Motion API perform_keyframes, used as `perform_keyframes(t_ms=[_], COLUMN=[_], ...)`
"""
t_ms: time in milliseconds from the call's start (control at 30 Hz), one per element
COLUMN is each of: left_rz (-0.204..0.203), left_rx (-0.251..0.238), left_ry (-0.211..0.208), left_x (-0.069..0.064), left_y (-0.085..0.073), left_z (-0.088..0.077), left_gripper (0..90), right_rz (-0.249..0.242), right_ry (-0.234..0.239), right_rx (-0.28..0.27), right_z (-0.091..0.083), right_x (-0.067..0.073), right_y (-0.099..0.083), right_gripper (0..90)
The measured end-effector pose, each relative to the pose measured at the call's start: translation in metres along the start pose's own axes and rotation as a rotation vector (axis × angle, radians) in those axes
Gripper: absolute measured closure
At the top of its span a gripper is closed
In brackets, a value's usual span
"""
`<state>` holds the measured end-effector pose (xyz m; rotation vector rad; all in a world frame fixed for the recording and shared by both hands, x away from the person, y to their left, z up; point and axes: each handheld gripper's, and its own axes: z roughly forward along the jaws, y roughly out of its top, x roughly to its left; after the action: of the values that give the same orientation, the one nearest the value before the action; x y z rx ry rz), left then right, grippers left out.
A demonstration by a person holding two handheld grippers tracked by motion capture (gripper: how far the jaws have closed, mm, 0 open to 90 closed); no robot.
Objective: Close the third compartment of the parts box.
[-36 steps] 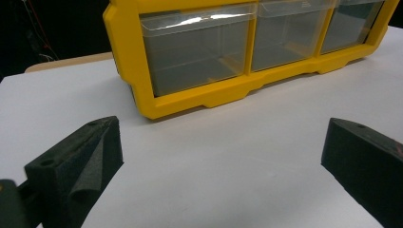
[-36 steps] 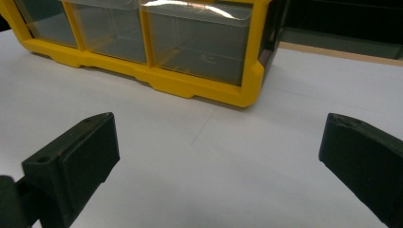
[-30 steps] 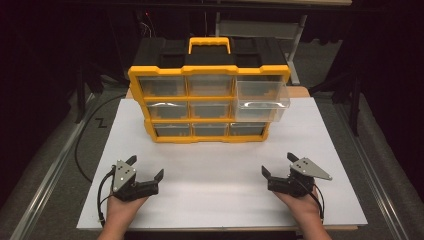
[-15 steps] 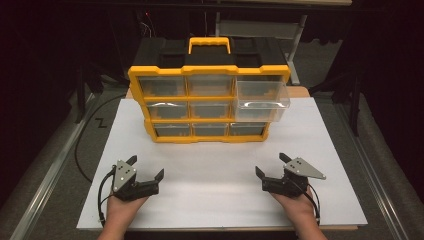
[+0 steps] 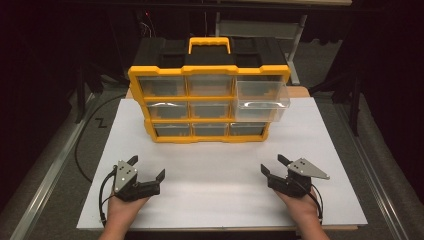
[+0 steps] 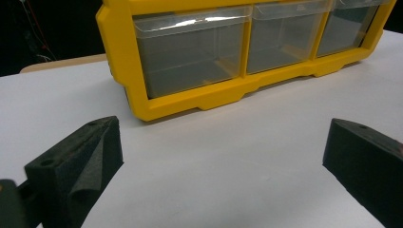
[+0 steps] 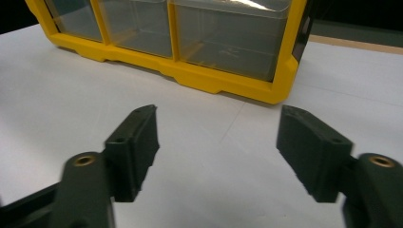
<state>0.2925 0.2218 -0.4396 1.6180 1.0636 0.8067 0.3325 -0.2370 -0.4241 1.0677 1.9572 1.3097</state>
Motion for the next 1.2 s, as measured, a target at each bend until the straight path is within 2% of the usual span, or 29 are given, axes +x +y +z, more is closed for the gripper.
perform_keyframes(t_ms=[67,100,400,600,800,1100,1200], left_rz=[0.001,0.005,-0.002,0.000,0.002,0.005,0.005], left_rx=[0.000,-0.001,0.001,0.003,-0.004,-0.006,-0.016], left_ry=[-0.002,0.000,-0.008,-0.009,-0.012,-0.013,-0.013], left_x=[0.000,0.000,0.001,0.001,0.000,0.000,-0.001], left_y=[0.000,0.000,0.000,0.000,0.000,0.000,0.001], left_z=[0.000,0.000,0.000,0.000,-0.001,0.000,-0.001], left_gripper=[0.3,0.3,0.3,0.3,0.3,0.3,0.3], right_rz=[-0.002,-0.012,-0.044,-0.048,-0.030,-0.046,-0.065], right_ry=[0.000,-0.002,-0.013,-0.011,-0.015,0.004,0.005], right_rx=[0.000,0.000,-0.007,-0.010,-0.032,-0.048,-0.070], right_z=[0.000,0.000,-0.001,-0.001,-0.006,-0.006,-0.006], right_x=[0.000,0.000,0.003,0.003,0.002,0.005,0.011], right_y=[0.000,0.000,0.000,0.000,0.001,0.003,0.006], right_gripper=[36.7,41.4,61.0,71.6,88.6,90.0,90.0])
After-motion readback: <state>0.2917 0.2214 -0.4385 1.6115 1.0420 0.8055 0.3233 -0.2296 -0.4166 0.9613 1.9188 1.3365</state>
